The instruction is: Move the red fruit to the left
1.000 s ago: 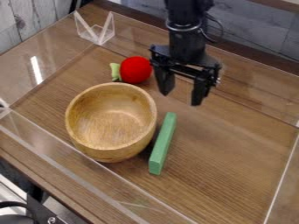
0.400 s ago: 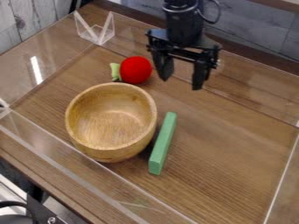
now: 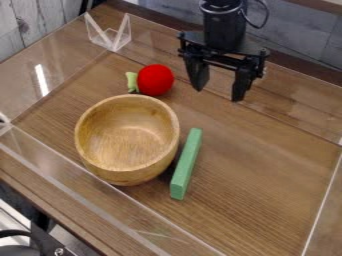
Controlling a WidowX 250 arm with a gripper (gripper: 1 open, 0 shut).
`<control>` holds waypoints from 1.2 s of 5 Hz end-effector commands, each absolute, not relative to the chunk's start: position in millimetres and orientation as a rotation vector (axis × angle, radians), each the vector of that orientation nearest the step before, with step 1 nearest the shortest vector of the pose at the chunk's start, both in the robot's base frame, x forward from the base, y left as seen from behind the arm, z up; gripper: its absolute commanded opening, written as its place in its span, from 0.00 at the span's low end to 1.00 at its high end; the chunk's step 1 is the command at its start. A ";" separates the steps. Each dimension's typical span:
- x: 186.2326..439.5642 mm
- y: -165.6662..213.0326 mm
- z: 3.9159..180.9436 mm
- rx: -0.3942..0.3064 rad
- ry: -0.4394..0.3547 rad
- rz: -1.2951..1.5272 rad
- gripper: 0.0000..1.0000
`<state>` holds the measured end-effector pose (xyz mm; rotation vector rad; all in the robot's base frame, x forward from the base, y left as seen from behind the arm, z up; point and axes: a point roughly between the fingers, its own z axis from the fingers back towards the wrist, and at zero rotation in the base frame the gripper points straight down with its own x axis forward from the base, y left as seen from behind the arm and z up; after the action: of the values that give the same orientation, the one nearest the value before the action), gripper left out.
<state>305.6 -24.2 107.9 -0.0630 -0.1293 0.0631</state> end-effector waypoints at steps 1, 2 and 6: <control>315.6 -19.4 135.5 -0.050 -0.217 0.101 1.00; 312.4 -27.4 131.1 -0.046 -0.202 0.056 1.00; 316.2 0.1 119.8 -0.038 -0.156 -0.039 1.00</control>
<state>310.4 0.3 104.7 -0.0394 -0.1033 -0.0311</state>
